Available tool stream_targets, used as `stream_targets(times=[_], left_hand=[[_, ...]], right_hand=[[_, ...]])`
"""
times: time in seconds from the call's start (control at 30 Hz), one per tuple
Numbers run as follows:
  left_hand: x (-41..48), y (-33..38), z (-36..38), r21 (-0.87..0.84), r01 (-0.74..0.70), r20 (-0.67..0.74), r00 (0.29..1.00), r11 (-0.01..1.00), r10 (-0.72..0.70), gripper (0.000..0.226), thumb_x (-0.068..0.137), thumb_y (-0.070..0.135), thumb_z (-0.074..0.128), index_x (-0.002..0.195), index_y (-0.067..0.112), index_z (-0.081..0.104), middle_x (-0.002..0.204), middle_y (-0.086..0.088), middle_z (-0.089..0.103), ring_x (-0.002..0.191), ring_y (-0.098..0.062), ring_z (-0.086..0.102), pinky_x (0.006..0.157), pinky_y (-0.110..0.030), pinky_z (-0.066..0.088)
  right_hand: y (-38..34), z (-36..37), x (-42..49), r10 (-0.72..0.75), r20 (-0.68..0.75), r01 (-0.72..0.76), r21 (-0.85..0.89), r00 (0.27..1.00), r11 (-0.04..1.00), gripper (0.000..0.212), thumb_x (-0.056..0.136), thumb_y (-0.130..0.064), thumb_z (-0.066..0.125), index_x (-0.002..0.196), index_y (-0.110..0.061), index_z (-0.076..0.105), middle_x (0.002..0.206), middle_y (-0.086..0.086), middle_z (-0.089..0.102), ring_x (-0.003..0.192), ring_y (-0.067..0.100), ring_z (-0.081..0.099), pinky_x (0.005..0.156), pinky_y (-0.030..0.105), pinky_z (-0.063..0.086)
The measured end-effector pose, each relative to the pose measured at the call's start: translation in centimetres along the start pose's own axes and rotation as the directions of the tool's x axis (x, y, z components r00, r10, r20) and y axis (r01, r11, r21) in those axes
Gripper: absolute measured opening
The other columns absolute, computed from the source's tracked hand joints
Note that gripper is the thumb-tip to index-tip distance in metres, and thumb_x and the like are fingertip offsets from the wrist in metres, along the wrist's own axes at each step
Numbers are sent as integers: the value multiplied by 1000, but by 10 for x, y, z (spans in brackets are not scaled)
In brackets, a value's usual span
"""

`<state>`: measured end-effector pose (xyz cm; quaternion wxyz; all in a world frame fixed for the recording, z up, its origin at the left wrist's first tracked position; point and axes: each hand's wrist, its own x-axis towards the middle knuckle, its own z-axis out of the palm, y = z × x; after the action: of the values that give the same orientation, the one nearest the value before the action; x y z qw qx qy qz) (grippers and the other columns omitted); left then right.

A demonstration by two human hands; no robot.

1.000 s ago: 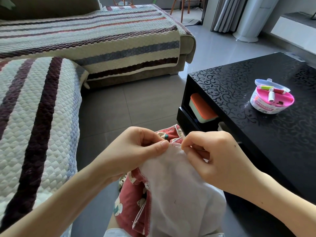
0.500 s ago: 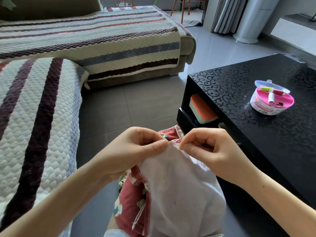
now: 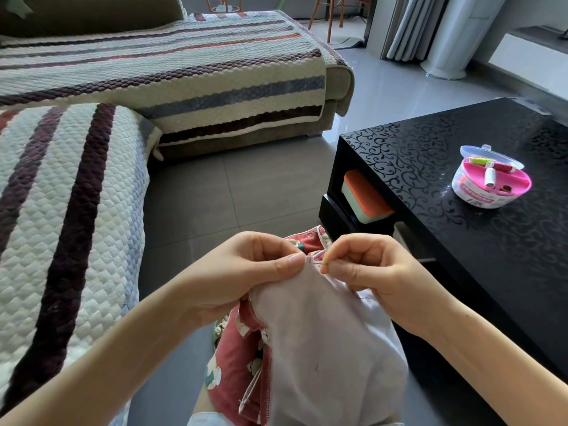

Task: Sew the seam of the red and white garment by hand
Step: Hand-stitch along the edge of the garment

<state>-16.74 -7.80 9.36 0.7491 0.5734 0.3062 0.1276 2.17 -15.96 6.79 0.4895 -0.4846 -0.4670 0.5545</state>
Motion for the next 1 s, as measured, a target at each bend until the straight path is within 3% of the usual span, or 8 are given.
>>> stream_targets(times=[0.2, 0.23, 0.33, 0.47, 0.57, 0.67, 0.87, 1.0], left_hand=[[2, -2, 2, -75, 14, 49, 999, 997, -10, 15, 80, 15, 61, 70, 9, 73, 67, -2, 65, 60, -5, 61, 56, -14, 48], [3, -3, 3, -71, 17, 50, 999, 997, -13, 16, 80, 15, 61, 70, 9, 72, 67, -2, 65, 59, -5, 61, 56, -14, 48], [4, -4, 5, -52, 16, 52, 999, 999, -13, 15, 80, 18, 62, 72, 10, 73, 68, -2, 66, 58, -7, 60, 55, -16, 48], [5, -4, 2, -35, -10, 1, 1000, 999, 10, 14, 79, 20, 65, 71, 11, 73, 67, -1, 66, 59, -6, 60, 54, -15, 47], [4, -5, 3, -28, -23, -25, 999, 999, 22, 17, 79, 23, 72, 66, 12, 72, 64, 1, 64, 56, -5, 58, 52, -14, 46], [5, -5, 7, -28, -28, -56, 998, 999, 26, 16, 79, 22, 71, 67, 12, 72, 65, -1, 65, 56, -6, 59, 52, -15, 46], [12, -6, 13, 54, -64, -156, 985, 996, 72, 23, 74, 25, 67, 78, 4, 73, 75, -7, 70, 67, -11, 62, 59, -17, 50], [15, -11, 13, 123, -70, -219, 971, 990, 96, 15, 85, 21, 71, 78, 8, 75, 78, -10, 72, 72, -20, 63, 64, -28, 50]], right_hand=[[3, -2, 4, 22, 59, -24, 34, 998, 999, 10, 75, -10, 67, 73, -19, 72, 71, -1, 64, 70, 23, 41, 60, 28, 29], [3, -2, 4, 15, 74, -18, 43, 997, 999, 5, 73, -15, 72, 73, -19, 72, 72, 0, 64, 71, 23, 41, 61, 29, 29], [3, 1, 4, -32, 115, 29, 29, 993, 999, 14, 70, -29, 81, 75, -21, 70, 74, -1, 61, 70, 20, 45, 61, 25, 34], [4, -1, 4, -88, 102, 91, -28, 991, 995, 6, 84, -12, 60, 83, -6, 60, 67, 12, 51, 60, 19, 43, 54, 21, 35], [6, -13, 3, -119, 67, 129, -163, 991, 978, 10, 85, -7, 59, 85, 2, 57, 61, 5, 57, 56, 15, 53, 56, 21, 46], [8, -14, 3, -134, 43, 140, -242, 990, 960, 8, 84, -6, 60, 79, -1, 59, 63, 5, 60, 57, 11, 56, 58, 20, 49], [10, 6, 6, -231, -17, 223, -201, 973, 954, 6, 85, -8, 54, 79, -8, 57, 64, -6, 61, 58, 4, 55, 59, 17, 47], [10, 12, 3, -331, -60, 283, -391, 942, 876, 13, 89, -10, 53, 97, -17, 60, 70, -5, 66, 65, 12, 67, 66, 27, 55]])
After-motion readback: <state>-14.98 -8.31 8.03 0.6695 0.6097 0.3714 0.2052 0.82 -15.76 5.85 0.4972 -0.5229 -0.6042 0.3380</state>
